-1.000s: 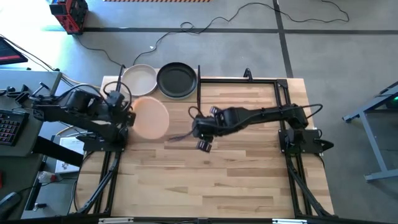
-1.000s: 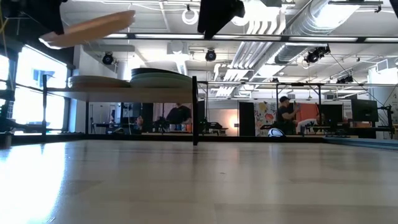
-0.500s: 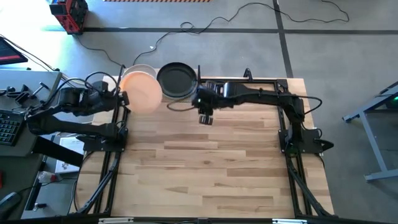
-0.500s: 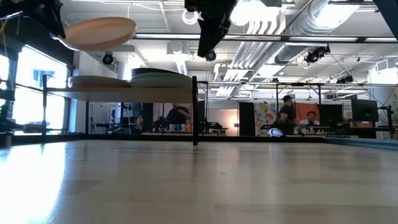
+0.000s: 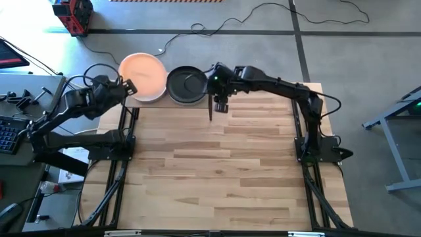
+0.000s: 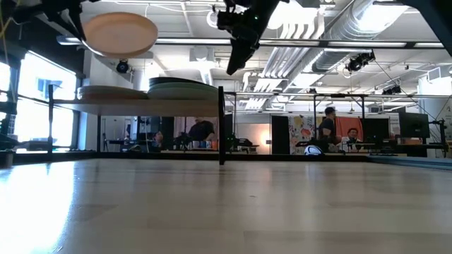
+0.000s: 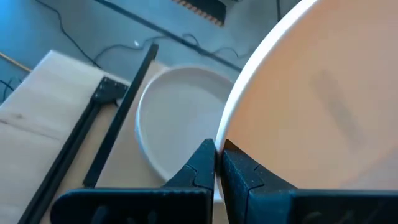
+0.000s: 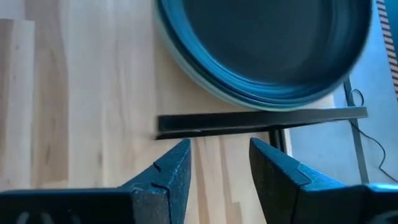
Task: Place and stack plates onto a shelf
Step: Stack the light red plate on top of the light brown plate on the shelf
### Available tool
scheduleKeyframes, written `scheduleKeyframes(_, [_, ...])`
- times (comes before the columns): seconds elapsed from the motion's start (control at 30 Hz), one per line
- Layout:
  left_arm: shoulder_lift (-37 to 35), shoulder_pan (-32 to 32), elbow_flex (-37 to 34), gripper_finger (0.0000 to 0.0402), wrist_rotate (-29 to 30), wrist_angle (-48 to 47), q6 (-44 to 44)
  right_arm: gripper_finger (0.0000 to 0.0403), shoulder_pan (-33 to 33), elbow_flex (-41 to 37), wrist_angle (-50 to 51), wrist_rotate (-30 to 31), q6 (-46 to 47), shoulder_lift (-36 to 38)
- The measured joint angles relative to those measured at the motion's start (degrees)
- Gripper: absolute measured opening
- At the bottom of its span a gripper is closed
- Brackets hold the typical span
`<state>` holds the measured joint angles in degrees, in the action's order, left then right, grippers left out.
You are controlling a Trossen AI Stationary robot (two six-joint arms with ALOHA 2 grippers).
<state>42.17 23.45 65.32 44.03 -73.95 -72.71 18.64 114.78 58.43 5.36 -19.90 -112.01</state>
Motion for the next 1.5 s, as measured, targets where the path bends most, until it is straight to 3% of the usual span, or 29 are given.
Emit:
scheduleKeyframes(0.23, [2.56, 7.86, 0.0, 0.0001, -2.29, 8.6, 6.49, 0.0142, 3.96, 0.0, 0.0, -2.71, -2.14, 0.0])
scheduleKeyframes(0.4, [5.05, 13.91, 0.31, 0.0001, -8.07, 15.82, 14.35, 0.0142, 6.14, 0.0, 0.0, -5.44, -2.25, 0.0])
scheduleKeyframes(0.8, [13.15, 29.93, 7.43, 0.0001, -21.16, 6.82, 21.93, 0.0142, 7.62, 0.0, 0.48, -7.54, -3.52, 0.0])
scheduleKeyframes(0.93, [15.15, 33.59, 7.43, 0.0001, -21.11, 0.21, 21.95, 0.0142, 7.62, 0.0, 0.9, -7.55, -4.25, 0.0])
scheduleKeyframes(1.5, [23.57, 38.58, 7.43, 0.0001, -26.47, -2.62, 24.76, 0.0142, 7.62, 0.0, 2.07, -7.55, -4.65, 0.0])
